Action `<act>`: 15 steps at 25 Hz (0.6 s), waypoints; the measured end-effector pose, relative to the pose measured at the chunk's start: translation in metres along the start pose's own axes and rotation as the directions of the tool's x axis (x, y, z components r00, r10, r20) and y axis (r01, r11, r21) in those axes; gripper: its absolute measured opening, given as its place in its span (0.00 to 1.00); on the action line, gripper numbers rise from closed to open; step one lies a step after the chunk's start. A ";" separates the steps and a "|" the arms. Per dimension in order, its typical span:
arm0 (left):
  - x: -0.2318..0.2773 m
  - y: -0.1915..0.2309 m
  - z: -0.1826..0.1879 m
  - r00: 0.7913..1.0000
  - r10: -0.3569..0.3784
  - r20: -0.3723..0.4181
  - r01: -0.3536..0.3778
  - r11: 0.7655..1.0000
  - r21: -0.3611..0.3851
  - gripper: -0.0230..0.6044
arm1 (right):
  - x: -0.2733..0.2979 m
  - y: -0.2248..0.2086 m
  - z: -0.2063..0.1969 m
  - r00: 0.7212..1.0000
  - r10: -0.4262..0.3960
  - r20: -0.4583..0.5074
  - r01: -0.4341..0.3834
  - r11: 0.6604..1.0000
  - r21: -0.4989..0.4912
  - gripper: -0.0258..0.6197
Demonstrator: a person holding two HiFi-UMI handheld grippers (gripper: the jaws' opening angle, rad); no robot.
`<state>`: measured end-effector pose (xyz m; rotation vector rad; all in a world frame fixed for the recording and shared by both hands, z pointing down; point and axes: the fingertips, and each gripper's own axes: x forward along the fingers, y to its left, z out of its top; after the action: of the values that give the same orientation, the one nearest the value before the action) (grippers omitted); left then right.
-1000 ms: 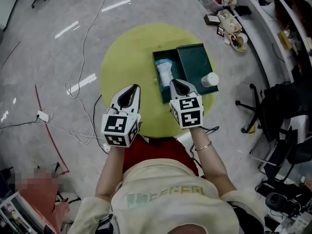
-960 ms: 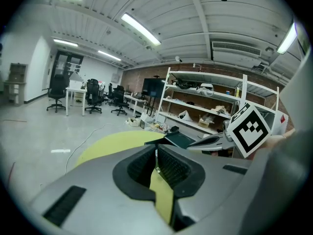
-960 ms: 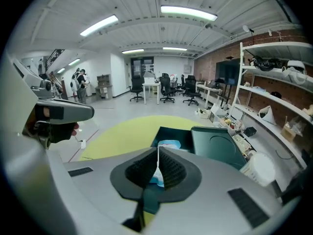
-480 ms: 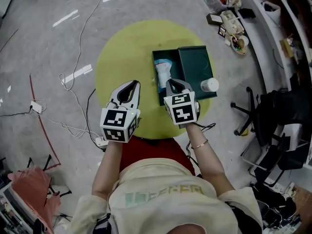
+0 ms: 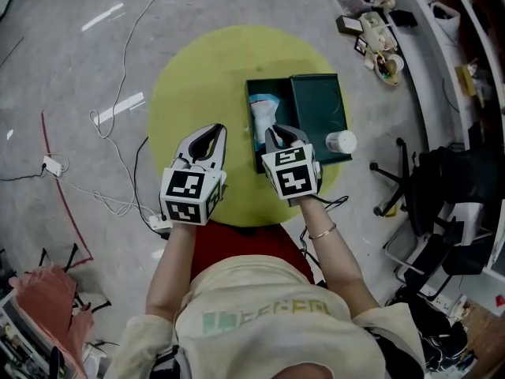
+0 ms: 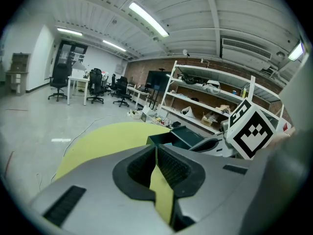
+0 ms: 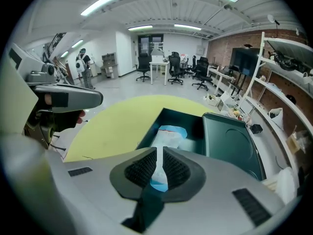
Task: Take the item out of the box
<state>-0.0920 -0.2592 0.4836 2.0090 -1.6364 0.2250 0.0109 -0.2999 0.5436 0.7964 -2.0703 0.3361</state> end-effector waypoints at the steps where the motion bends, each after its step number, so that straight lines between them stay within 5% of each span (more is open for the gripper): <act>1: 0.002 0.000 -0.001 1.000 -0.002 -0.003 0.002 1.000 -0.003 0.09 | 0.002 0.000 -0.001 1.000 0.004 -0.007 -0.004 1.000 -0.001 0.10; 8: 0.016 0.000 -0.008 0.999 -0.023 -0.023 0.022 1.000 -0.021 0.09 | 0.014 -0.001 -0.003 0.998 0.027 -0.055 -0.026 1.000 0.007 0.10; 15: 0.023 0.009 -0.008 0.999 -0.024 -0.030 0.023 0.999 -0.037 0.09 | 0.023 0.005 -0.003 0.992 0.072 -0.108 -0.070 0.997 0.026 0.26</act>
<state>-0.0936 -0.2764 0.5031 1.9866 -1.5864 0.2151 0.0005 -0.3039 0.5640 0.7032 -1.9990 0.4336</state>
